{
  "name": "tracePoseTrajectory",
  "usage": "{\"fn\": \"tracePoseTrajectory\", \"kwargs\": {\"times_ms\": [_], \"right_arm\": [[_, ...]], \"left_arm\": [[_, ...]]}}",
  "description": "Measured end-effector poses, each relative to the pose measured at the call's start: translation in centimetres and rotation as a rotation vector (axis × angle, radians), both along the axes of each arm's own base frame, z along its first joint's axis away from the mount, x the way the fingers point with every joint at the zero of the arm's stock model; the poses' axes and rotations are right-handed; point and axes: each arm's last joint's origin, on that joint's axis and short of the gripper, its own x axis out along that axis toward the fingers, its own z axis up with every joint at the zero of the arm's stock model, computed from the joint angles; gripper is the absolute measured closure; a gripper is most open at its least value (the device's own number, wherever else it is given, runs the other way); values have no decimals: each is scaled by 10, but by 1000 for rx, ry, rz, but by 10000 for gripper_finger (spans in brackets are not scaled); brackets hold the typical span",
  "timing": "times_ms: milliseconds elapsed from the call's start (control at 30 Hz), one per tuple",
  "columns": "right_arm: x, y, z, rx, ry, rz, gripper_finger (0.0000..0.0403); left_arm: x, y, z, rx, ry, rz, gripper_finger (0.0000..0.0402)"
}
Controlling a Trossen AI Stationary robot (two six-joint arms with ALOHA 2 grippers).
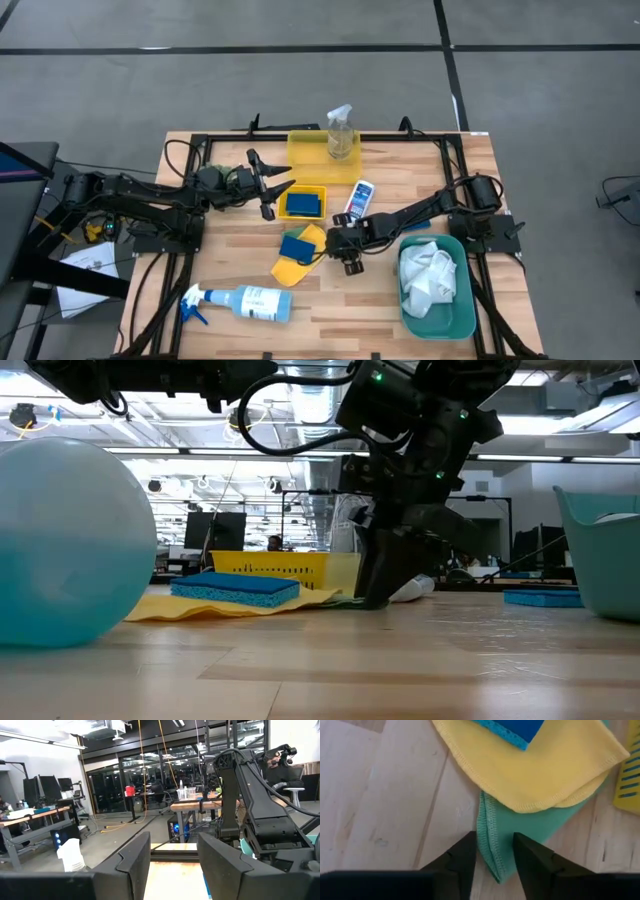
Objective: Pick & Place Kitchen Items
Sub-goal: Put the green cloth into the green bin
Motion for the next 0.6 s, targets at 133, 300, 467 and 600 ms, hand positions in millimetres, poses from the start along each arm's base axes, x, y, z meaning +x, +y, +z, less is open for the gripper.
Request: {"fn": "tracePoseTrajectory", "kwargs": {"times_ms": [133, 300, 467, 600], "right_arm": [[0, 0, 0, -1, 2, 0, 334], [-1, -1, -1, -10, 9, 0, 389], [-2, -1, -1, -26, 19, 6, 394], [-2, 1, -1, -32, 21, 21, 400]], "left_arm": [[0, 0, 0, 0, 0, 0, 242], [0, 0, 0, 0, 0, 0, 242], [0, 0, 0, 0, 0, 0, 242], [0, 0, 0, 0, 1, 0, 242]]}}
